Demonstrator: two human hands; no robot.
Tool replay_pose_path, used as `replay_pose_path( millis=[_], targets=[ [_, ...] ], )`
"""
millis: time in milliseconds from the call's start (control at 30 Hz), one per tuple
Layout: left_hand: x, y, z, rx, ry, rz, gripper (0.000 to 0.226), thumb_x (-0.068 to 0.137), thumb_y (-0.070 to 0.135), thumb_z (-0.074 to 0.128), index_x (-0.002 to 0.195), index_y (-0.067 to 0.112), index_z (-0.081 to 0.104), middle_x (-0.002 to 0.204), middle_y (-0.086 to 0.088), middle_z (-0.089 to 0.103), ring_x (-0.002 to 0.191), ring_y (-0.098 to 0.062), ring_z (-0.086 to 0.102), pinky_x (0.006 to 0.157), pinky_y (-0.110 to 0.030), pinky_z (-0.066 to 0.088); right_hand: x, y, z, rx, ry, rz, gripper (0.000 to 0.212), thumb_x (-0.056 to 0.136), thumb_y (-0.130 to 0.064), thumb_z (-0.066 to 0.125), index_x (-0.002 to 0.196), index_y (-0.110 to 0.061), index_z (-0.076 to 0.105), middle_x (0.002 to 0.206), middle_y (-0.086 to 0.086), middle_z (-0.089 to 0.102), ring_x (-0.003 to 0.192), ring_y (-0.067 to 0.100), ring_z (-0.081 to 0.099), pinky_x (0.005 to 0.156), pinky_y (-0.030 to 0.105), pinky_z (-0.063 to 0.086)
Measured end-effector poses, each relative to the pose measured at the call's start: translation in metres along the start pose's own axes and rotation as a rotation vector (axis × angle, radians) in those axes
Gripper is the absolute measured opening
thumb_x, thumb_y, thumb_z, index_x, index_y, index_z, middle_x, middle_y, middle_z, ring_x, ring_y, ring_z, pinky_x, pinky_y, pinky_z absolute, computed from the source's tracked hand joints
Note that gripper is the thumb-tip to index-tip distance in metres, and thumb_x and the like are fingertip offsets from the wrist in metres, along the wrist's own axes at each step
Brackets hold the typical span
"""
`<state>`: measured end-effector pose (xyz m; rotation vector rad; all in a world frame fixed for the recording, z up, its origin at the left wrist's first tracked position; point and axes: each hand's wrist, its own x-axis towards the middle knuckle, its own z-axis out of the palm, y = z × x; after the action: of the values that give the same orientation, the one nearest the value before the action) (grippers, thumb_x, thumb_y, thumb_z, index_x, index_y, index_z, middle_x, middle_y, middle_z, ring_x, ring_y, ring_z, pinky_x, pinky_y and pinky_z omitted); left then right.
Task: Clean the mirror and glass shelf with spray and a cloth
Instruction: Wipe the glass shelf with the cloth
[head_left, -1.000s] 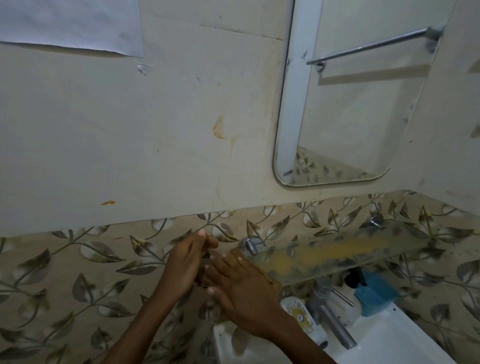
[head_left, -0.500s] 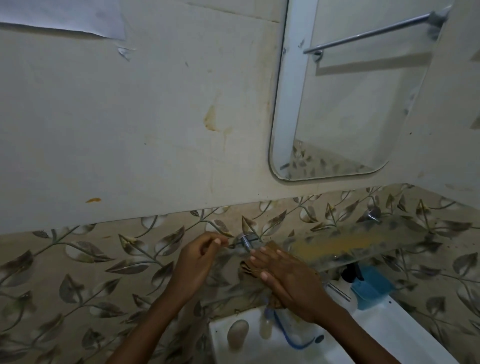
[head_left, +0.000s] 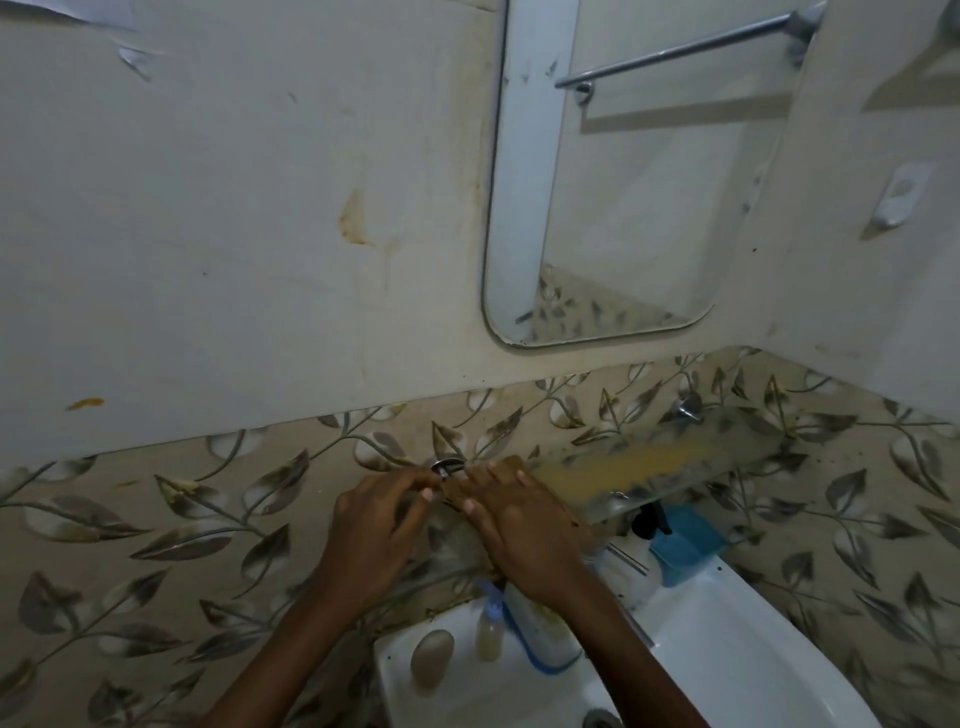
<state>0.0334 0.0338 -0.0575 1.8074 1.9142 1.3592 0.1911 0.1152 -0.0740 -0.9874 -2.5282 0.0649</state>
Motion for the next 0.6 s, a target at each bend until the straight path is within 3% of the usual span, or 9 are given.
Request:
replay_pose_path(
  millis=[100,167,233,400,500,600],
  targets=[
    [0.0,-0.001,0.003,0.056,-0.009,0.014,0.035,0.087,0.038,0.036,0.105,0.027,0.064,0.106,0.009,0.065,0.106,-0.016,0.057,0.093,-0.048,0.042,-0.017,0.021,-0.012,0.071,-0.063,-0.145,0.045,0.098,-0.037,0.026,0.14,-0.027,0.039,0.151,-0.013,0.033,0.142,0.001,0.022,0.115,0.015,0.004],
    [-0.001,-0.001,0.002,0.068,-0.004,0.021,0.04,0.087,0.044,0.032,0.106,0.027,0.063,0.106,0.011,0.063,0.107,-0.016,0.056,0.094,-0.047,0.041,-0.022,0.043,-0.022,0.1,-0.082,-0.142,0.044,0.099,-0.035,0.028,0.14,-0.028,0.038,0.148,-0.02,0.028,0.139,-0.005,0.017,0.112,0.009,0.001],
    [-0.001,0.0,0.002,0.082,-0.014,0.038,0.047,0.085,0.049,0.027,0.106,0.026,0.063,0.106,0.011,0.063,0.107,-0.016,0.055,0.094,-0.047,0.041,-0.02,0.065,-0.029,0.095,-0.086,-0.078,0.041,0.1,-0.031,0.031,0.141,-0.026,0.038,0.15,-0.015,0.031,0.141,-0.002,0.019,0.115,0.013,0.006],
    [-0.002,0.001,0.003,0.112,-0.036,0.046,0.038,0.087,0.038,0.034,0.107,0.025,0.063,0.107,0.007,0.064,0.108,-0.017,0.054,0.095,-0.045,0.039,0.008,0.07,-0.025,0.006,-0.113,0.07,0.044,0.102,-0.033,0.027,0.143,-0.02,0.035,0.152,0.0,0.036,0.142,0.014,0.026,0.118,0.029,0.015],
    [-0.002,0.0,0.004,0.131,-0.029,0.047,0.038,0.087,0.038,0.033,0.107,0.026,0.063,0.108,0.006,0.065,0.11,-0.017,0.054,0.096,-0.046,0.038,0.007,0.061,-0.015,0.008,-0.103,0.005,0.045,0.101,-0.035,0.028,0.143,-0.021,0.036,0.152,-0.003,0.035,0.143,0.012,0.024,0.117,0.027,0.01],
    [-0.001,-0.003,0.006,0.183,-0.019,0.043,0.041,0.087,0.038,0.03,0.108,0.027,0.063,0.111,0.006,0.064,0.112,-0.016,0.052,0.095,-0.038,0.031,-0.009,0.071,-0.021,0.087,-0.123,-0.091,0.047,0.098,-0.04,0.027,0.142,-0.025,0.037,0.151,-0.009,0.033,0.141,0.002,0.02,0.116,0.022,0.009]
  ],
)
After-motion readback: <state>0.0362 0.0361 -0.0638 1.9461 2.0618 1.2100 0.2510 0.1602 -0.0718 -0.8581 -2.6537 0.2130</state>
